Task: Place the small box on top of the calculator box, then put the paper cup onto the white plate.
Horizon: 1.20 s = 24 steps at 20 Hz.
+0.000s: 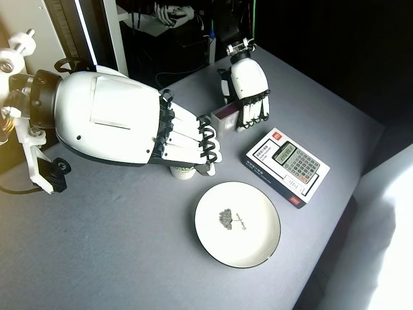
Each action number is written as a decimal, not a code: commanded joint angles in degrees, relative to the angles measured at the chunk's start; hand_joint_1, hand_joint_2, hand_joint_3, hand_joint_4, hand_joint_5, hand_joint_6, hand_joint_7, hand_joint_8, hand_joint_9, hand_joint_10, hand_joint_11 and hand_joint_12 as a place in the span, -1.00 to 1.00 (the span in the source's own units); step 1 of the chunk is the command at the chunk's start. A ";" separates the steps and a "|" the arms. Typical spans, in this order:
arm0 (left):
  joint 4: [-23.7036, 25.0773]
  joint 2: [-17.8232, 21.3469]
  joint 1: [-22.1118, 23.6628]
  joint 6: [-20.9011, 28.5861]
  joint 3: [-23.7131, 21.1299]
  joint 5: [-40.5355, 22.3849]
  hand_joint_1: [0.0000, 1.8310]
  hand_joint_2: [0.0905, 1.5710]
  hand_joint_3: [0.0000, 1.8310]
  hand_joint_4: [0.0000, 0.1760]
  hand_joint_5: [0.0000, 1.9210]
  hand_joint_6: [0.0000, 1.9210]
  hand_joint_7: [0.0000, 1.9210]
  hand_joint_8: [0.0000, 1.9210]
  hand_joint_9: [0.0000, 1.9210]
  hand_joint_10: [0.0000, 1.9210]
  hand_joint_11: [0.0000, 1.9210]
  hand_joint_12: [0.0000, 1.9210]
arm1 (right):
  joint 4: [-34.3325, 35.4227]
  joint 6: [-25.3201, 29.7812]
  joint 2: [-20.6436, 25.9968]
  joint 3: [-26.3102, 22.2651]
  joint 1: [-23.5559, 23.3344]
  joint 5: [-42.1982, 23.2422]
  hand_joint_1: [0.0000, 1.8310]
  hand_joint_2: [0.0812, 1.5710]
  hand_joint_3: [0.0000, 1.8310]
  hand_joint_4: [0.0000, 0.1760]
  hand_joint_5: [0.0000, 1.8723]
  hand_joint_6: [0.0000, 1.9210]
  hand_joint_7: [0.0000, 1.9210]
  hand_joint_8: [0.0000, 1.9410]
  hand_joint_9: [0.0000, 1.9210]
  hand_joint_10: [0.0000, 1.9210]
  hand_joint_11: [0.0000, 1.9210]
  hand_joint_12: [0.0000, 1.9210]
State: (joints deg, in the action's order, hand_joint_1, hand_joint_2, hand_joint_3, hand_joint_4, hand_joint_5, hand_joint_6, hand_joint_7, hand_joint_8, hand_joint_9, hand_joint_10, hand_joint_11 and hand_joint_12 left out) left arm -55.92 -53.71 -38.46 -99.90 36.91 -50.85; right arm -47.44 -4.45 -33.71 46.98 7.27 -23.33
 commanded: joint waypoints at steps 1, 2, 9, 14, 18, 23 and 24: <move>2.11 0.21 0.10 0.01 -0.26 -3.53 0.30 0.55 -1.00 -1.00 -0.27 0.25 -0.14 0.51 -0.31 0.06 -0.62 0.37 | 2.09 0.53 0.58 -0.14 -0.94 -4.53 -1.00 0.81 -1.00 -1.00 -0.63 -0.99 -0.67 -0.99 -0.71 -0.98 -1.00 -0.13; 1.86 0.37 0.20 -0.03 -0.46 -3.52 0.30 0.56 -1.00 -1.00 -0.30 0.29 -0.14 0.51 -0.31 0.03 -0.63 0.36 | 1.92 0.52 0.58 -0.22 -0.93 -4.54 -1.00 0.81 -1.00 -1.00 -0.64 -1.00 -0.65 -0.99 -0.69 -0.98 -1.00 -0.10; -2.41 2.23 4.29 -5.37 -1.29 -0.01 0.32 0.54 -1.00 -1.00 -0.27 0.23 -0.12 0.50 -0.31 -0.01 -0.64 0.33 | -4.09 2.68 0.73 -2.12 -1.38 -4.98 -1.00 0.81 -1.00 -1.00 -0.68 -1.00 -0.70 -1.00 -0.74 -1.00 -1.00 -0.16; -7.35 3.33 11.21 -11.85 -0.81 3.99 0.31 0.53 -1.00 -1.00 -0.24 0.21 -0.12 0.47 -0.29 -0.07 -0.63 0.29 | -3.96 2.76 0.73 -2.18 -1.37 -4.95 -0.99 0.82 -1.00 -1.00 -0.64 -0.99 -0.66 -1.00 -0.71 -0.99 -1.00 -0.12; -11.73 2.97 17.71 -17.59 1.32 7.69 0.32 0.52 -1.00 -1.00 -0.22 0.18 -0.11 0.46 -0.28 -0.04 -0.60 0.32 | -1.97 0.75 0.72 -2.18 -1.34 -3.20 -1.00 0.82 -1.00 -1.00 -0.63 -0.99 -0.66 -1.00 -0.70 -0.99 -1.00 -0.10; -12.89 1.35 23.31 -20.51 6.86 14.14 0.32 0.54 -1.00 -1.00 -0.26 0.23 -0.13 0.49 -0.30 -0.02 -0.63 0.33 | -1.91 -0.59 0.73 -2.11 -1.26 -2.80 -1.00 0.82 -1.00 -1.00 -0.66 -1.00 -0.68 -1.00 -0.73 -1.00 -1.00 -0.17; -12.92 0.95 24.52 -21.23 8.70 16.62 0.43 0.56 -1.00 -1.00 -0.29 0.25 -0.15 0.47 -0.36 0.52 -0.64 0.35 | -1.90 -0.65 0.73 -2.10 -1.18 -2.73 -1.00 0.82 -1.00 -1.00 -0.66 -1.00 -0.69 -1.00 -0.74 -1.00 -1.00 -0.19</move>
State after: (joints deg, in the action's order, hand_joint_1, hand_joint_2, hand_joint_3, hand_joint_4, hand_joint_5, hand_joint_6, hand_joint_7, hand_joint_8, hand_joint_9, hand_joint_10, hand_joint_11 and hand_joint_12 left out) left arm -71.44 -53.41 -14.20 -120.73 45.93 -32.56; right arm -51.64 -5.04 -33.65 44.80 6.66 -21.93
